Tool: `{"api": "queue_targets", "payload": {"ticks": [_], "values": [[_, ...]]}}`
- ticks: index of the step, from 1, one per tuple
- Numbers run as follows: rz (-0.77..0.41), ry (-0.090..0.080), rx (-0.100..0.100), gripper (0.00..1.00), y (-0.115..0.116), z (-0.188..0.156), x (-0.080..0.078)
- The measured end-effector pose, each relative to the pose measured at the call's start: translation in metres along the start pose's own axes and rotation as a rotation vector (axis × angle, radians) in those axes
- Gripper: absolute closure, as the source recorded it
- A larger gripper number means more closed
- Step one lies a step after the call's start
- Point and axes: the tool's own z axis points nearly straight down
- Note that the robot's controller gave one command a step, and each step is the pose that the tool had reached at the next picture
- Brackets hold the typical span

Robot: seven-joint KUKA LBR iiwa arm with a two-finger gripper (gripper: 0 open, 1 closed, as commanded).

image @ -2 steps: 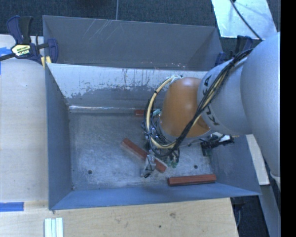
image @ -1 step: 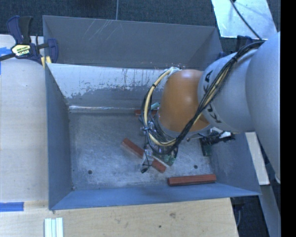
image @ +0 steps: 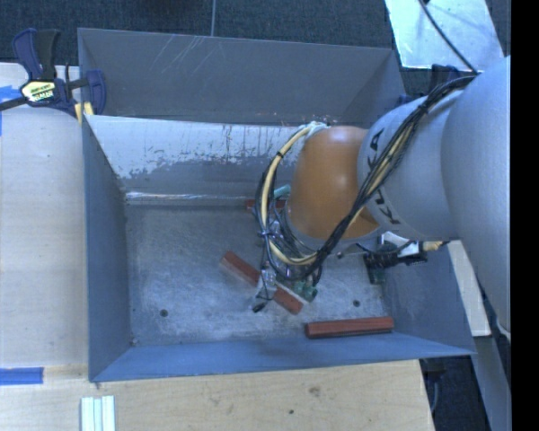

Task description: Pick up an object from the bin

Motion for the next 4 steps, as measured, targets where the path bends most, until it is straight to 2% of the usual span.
{"api": "queue_targets", "payload": {"ticks": [1,2,3,4], "values": [[0.045,-0.001,0.000,0.00,0.0034,0.0315,-0.0152],[0.042,-0.003,0.000,0.00,0.0036,0.0314,-0.0164],[0.041,-0.005,-0.001,1.00,0.0037,0.0311,-0.0172],[0.038,-0.004,-0.001,1.00,0.0041,0.0239,-0.0185]]}}
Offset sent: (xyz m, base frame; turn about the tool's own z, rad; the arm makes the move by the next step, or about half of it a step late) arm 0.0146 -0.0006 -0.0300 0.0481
